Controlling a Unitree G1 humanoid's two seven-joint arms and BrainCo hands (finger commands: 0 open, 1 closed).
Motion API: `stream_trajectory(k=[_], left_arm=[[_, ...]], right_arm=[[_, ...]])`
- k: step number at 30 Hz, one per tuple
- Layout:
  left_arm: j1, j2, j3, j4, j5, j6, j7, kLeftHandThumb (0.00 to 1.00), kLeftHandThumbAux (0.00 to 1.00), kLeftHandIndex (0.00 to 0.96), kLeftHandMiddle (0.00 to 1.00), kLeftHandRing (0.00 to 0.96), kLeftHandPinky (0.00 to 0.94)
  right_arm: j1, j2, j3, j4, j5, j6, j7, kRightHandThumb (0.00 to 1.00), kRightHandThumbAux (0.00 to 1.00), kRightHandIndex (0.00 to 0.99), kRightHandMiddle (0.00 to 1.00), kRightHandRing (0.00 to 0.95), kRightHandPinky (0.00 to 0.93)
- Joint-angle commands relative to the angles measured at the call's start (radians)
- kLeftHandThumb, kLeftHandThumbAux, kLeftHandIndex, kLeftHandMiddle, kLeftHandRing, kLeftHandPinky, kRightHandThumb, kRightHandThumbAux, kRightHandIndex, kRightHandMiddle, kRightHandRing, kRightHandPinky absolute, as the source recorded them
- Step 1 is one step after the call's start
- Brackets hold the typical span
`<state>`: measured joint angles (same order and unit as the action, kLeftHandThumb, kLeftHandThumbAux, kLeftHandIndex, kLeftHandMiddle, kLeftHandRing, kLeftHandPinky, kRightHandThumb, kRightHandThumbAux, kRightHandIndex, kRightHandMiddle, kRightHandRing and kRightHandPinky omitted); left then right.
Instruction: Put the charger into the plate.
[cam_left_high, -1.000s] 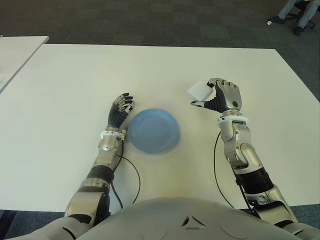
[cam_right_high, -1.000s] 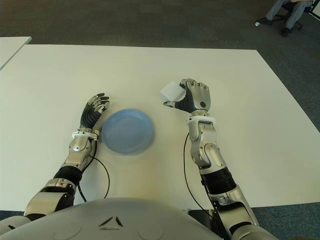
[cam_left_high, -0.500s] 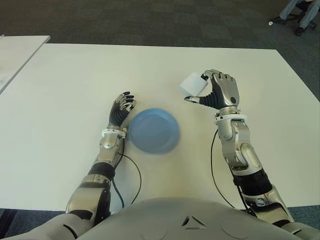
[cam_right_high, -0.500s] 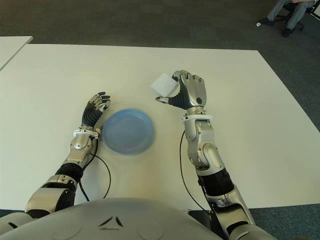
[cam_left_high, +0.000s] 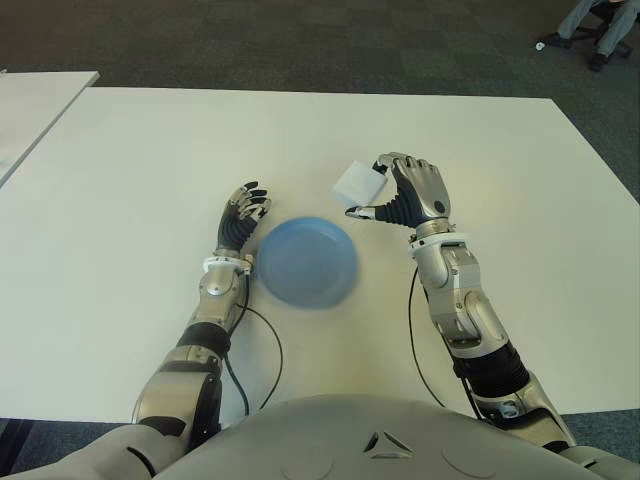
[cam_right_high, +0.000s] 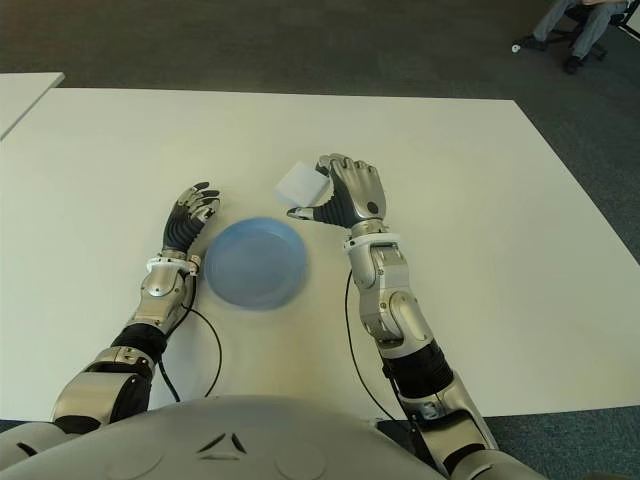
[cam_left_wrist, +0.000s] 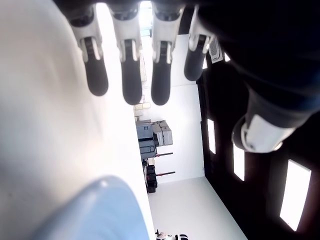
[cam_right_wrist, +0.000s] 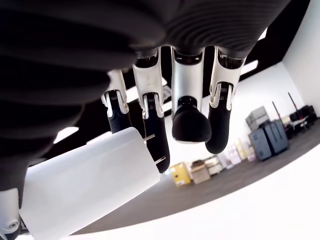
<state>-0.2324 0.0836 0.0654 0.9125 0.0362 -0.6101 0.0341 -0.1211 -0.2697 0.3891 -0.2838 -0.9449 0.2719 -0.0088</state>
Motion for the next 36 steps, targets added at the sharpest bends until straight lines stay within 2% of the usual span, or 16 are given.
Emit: stream_trajectory(k=[1,17,32,36], left_arm=[[0.047,-0.018,-0.002,0.060,-0.006,0.041,-0.017,0.000,0.585,0.196,0.284,0.291,0.288],[0.042,-0.030,0.000,0.062,-0.019,0.057,-0.016,0.000,0.593,0.186,0.267,0.271,0.274],[0.048,-0.041,0.003,0.035,-0.030,0.084,-0.011,0.001,0.615,0.201,0.283,0.296,0.301],[0.047,-0.039,0.000,0.040,-0.022,0.071,-0.004,0.000,0.607,0.196,0.284,0.296,0.299]], right_arm=[[0.027,0.027,0.038,0.031,-0.009,-0.007,0.007,0.733,0.707,0.442,0.841,0.842,0.858],[0.047,0.108,0.108,0.115,0.005,-0.026,-0.048,0.733,0.708,0.442,0.843,0.846,0.861],[0.054,0.140,0.124,0.170,0.023,-0.048,-0.076,0.732,0.708,0.442,0.836,0.840,0.855],[0.055,0.144,0.134,0.183,0.010,-0.041,-0.083,0.733,0.707,0.442,0.828,0.828,0.807]])
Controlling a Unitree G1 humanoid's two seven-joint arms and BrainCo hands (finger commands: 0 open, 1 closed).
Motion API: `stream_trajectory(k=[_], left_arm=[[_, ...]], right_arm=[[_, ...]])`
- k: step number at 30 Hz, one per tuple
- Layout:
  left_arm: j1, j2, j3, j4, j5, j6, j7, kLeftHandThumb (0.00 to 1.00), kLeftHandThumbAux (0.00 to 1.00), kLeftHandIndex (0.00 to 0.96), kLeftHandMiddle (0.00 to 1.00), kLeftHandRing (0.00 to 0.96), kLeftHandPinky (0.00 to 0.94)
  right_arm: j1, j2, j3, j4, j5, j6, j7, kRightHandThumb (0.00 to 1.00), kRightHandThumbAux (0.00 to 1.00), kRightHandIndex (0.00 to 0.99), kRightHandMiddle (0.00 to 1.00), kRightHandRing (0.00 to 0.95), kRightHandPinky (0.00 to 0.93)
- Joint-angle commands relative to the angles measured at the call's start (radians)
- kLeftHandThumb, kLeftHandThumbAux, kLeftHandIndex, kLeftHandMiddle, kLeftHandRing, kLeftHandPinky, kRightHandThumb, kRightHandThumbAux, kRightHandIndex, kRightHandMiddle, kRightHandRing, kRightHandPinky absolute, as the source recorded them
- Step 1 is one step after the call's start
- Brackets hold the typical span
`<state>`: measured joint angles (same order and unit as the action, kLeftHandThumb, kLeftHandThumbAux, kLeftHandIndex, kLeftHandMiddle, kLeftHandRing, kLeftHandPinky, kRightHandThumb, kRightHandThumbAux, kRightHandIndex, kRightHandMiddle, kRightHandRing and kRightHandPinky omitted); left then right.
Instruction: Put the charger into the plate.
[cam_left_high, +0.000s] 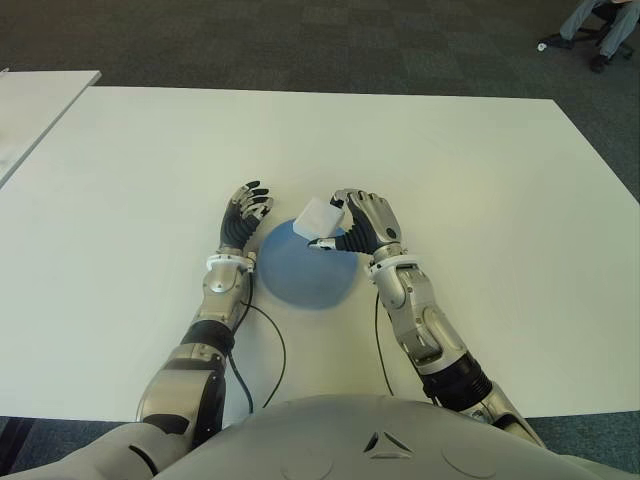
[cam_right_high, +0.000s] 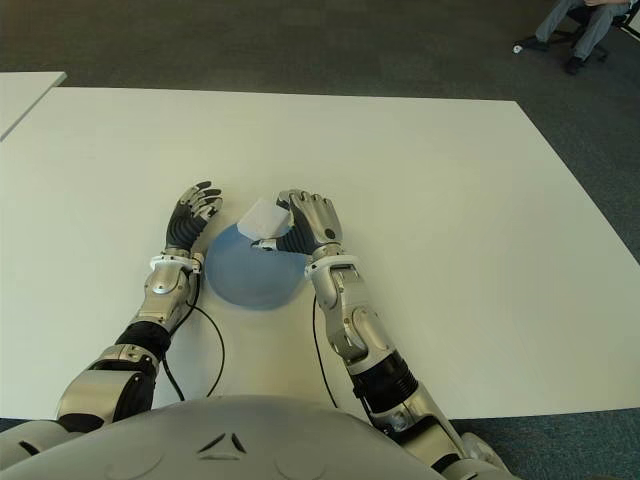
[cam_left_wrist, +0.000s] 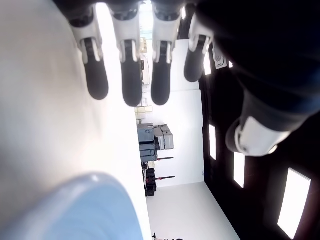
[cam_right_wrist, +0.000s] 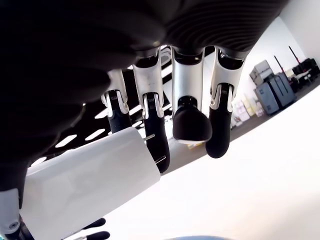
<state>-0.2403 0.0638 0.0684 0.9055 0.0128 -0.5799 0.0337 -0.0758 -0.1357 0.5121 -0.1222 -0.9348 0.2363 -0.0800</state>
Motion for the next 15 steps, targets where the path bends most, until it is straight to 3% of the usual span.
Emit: stream_trajectory(k=[1,6,11,13,14,15], left_arm=[[0.055,-0.018,-0.005,0.047,0.005,0.035,-0.002,0.000,0.605,0.196,0.284,0.296,0.299],[0.057,-0.016,-0.008,0.037,0.009,0.036,-0.006,0.000,0.599,0.195,0.288,0.296,0.291],[0.056,-0.017,-0.008,0.035,0.008,0.043,-0.007,0.000,0.586,0.184,0.277,0.285,0.264],[0.055,-0.017,-0.008,0.038,0.009,0.042,-0.003,0.000,0.585,0.180,0.275,0.280,0.259],[0.055,-0.017,-0.008,0.038,0.010,0.042,-0.002,0.000,0.585,0.178,0.275,0.278,0.261],[0.055,-0.016,-0.009,0.037,0.010,0.042,-0.002,0.000,0.585,0.177,0.275,0.277,0.261]], right_arm=[[0.011,0.013,0.015,0.023,-0.004,-0.001,-0.013,0.733,0.707,0.442,0.826,0.825,0.798],[0.013,0.022,0.026,0.032,-0.019,0.011,-0.023,0.729,0.706,0.442,0.817,0.809,0.772],[0.009,0.009,0.037,0.042,-0.035,0.004,-0.024,0.700,0.707,0.435,0.776,0.741,0.674],[0.003,-0.003,0.042,0.047,-0.041,-0.005,-0.014,0.514,0.551,0.411,0.711,0.694,0.660],[0.001,-0.007,0.044,0.049,-0.043,-0.007,-0.009,0.436,0.471,0.353,0.661,0.663,0.635],[-0.002,-0.012,0.048,0.051,-0.045,-0.010,-0.003,0.409,0.443,0.332,0.642,0.652,0.626]])
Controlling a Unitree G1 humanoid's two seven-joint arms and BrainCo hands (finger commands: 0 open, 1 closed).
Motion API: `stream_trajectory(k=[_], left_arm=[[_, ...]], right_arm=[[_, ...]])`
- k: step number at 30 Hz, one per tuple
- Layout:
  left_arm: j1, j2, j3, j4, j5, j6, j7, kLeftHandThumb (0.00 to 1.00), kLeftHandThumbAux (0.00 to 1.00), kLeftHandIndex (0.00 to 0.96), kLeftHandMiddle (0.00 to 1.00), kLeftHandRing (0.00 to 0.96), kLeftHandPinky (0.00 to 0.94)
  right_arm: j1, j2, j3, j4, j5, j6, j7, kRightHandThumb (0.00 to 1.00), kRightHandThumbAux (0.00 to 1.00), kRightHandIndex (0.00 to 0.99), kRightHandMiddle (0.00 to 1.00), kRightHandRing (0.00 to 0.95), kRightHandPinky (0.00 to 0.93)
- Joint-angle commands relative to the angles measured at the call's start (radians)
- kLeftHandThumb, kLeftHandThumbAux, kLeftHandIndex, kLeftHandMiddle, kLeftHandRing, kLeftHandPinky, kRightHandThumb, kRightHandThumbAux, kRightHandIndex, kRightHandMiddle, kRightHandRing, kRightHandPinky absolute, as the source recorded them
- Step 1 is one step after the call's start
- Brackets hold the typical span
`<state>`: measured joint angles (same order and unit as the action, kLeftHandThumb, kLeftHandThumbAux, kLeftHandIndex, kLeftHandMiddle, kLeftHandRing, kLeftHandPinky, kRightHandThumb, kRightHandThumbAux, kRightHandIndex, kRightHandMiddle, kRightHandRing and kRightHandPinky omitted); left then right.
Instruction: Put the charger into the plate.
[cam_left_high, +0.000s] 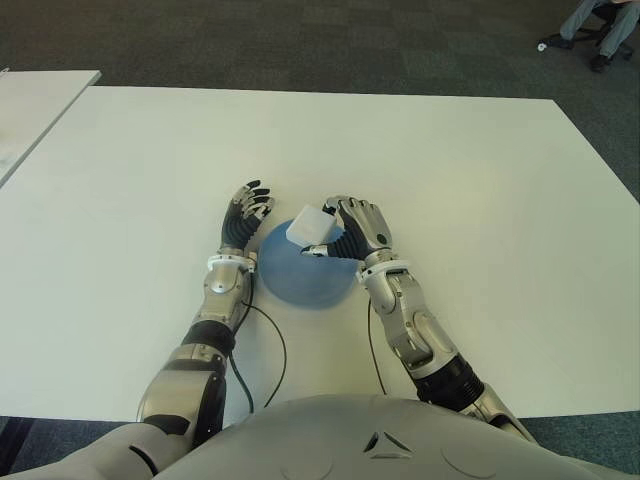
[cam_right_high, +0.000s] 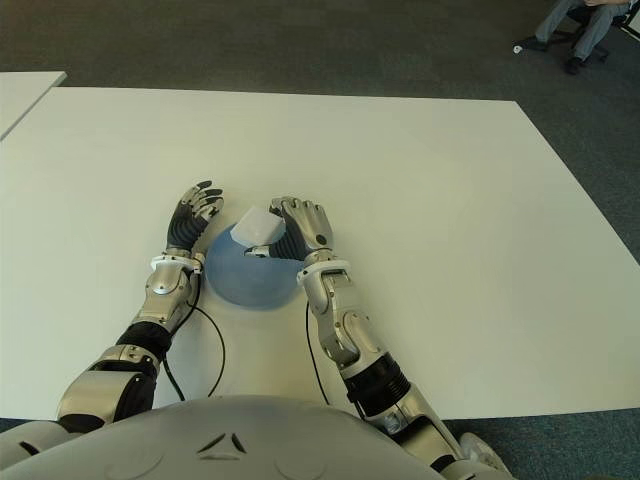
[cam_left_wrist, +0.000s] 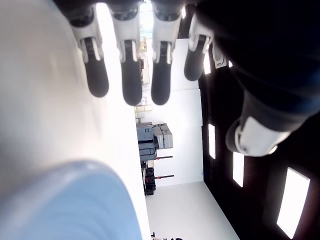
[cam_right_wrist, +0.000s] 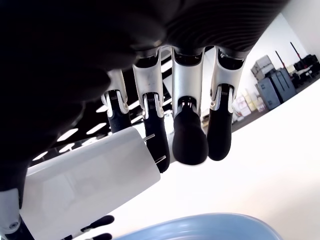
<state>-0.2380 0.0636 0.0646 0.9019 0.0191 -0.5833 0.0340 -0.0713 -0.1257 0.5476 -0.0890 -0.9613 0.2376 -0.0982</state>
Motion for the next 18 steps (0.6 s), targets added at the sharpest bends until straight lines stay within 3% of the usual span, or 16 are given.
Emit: stream_trajectory(k=[1,2,4,8,12,18], left_arm=[[0.053,-0.016,-0.005,0.040,0.004,0.046,-0.003,0.000,0.588,0.177,0.278,0.280,0.273],[0.053,-0.016,-0.004,0.038,0.002,0.049,-0.006,0.000,0.589,0.177,0.279,0.282,0.277],[0.052,-0.016,0.000,0.036,-0.006,0.055,-0.014,0.000,0.596,0.179,0.283,0.288,0.294],[0.047,-0.019,0.015,0.037,-0.034,0.069,-0.036,0.000,0.605,0.181,0.291,0.299,0.301],[0.046,-0.020,0.018,0.039,-0.041,0.065,-0.046,0.000,0.605,0.179,0.291,0.299,0.302],[0.045,-0.017,0.017,0.039,-0.040,0.065,-0.048,0.000,0.602,0.178,0.289,0.302,0.313]], right_arm=[[-0.009,-0.026,0.015,0.018,-0.021,-0.013,0.019,0.356,0.382,0.237,0.481,0.513,0.517],[-0.011,-0.029,0.017,0.019,-0.021,-0.014,0.022,0.337,0.360,0.203,0.423,0.463,0.478],[-0.016,-0.031,0.021,0.020,-0.022,-0.014,0.026,0.280,0.300,0.098,0.210,0.259,0.316],[-0.019,-0.046,0.029,0.004,-0.017,-0.021,0.056,0.240,0.214,0.020,0.043,0.056,0.085],[-0.019,-0.061,0.024,-0.005,0.011,-0.051,0.078,0.242,0.167,0.005,0.011,0.014,0.022],[-0.010,-0.065,0.004,-0.014,0.073,-0.097,0.095,0.274,0.107,0.000,0.001,0.001,0.002]])
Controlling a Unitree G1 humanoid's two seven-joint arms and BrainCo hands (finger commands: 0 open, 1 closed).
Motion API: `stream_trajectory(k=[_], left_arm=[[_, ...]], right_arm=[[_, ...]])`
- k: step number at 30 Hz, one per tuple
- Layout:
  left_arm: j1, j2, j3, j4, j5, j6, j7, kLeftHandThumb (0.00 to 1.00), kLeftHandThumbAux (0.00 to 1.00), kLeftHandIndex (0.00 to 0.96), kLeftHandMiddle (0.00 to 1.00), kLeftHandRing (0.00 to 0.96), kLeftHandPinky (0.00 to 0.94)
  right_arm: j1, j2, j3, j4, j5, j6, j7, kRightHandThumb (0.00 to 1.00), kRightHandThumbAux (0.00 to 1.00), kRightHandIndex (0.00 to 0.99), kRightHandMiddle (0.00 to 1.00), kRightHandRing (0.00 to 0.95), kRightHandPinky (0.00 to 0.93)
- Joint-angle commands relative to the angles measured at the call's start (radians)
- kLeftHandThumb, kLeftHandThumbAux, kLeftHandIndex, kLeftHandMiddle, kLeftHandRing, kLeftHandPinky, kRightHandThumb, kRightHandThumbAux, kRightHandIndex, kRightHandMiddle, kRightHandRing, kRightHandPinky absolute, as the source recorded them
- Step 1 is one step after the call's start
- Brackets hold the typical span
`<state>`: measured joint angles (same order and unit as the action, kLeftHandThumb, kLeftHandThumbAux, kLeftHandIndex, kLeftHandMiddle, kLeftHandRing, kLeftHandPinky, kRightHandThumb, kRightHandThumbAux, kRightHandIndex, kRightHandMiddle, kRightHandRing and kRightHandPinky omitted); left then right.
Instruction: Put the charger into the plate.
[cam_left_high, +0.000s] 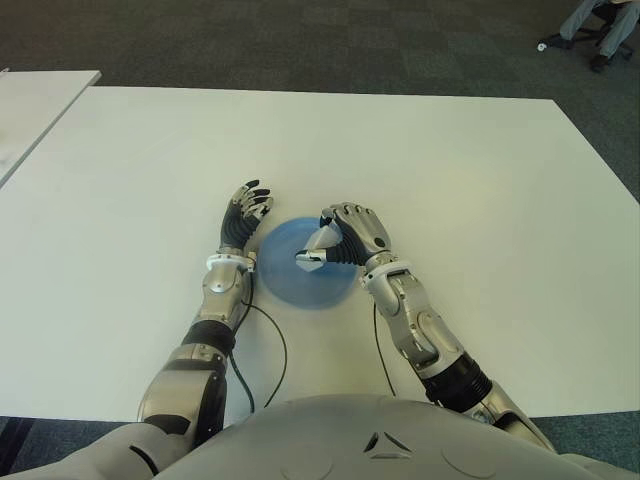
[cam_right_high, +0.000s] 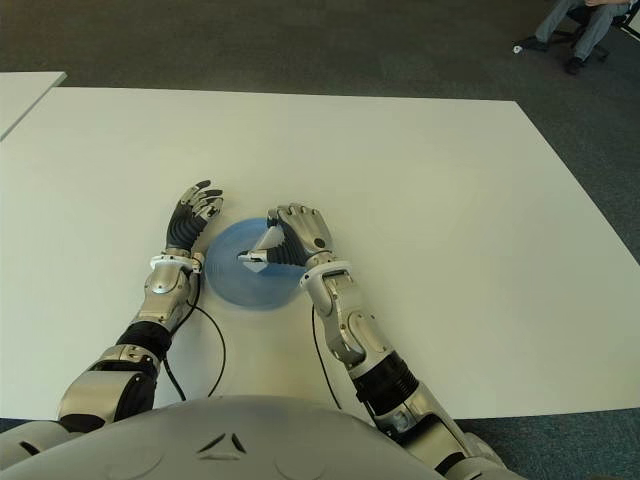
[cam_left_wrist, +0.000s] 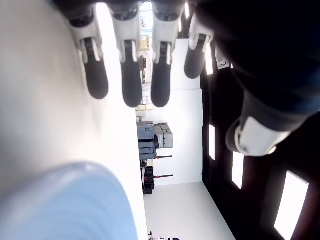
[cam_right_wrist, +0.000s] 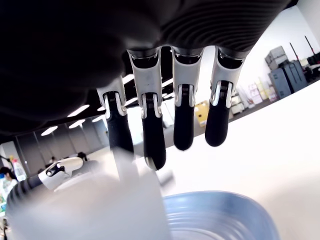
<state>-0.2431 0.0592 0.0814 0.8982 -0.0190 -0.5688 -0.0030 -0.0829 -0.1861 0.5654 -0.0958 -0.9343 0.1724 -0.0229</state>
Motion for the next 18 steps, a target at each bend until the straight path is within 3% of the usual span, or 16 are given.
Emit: stream_trajectory(k=[1,18], left_arm=[[0.050,-0.012,0.000,0.042,-0.002,0.052,-0.010,0.000,0.601,0.178,0.289,0.303,0.314],[0.050,-0.001,-0.005,0.045,0.011,0.047,-0.003,0.000,0.583,0.192,0.310,0.312,0.295]], right_arm=[[0.002,-0.004,-0.016,-0.007,0.053,-0.036,0.022,0.281,0.100,0.000,0.000,0.000,0.001],[0.019,0.008,-0.034,-0.016,0.084,-0.069,0.000,0.363,0.083,0.000,0.000,0.000,0.000]])
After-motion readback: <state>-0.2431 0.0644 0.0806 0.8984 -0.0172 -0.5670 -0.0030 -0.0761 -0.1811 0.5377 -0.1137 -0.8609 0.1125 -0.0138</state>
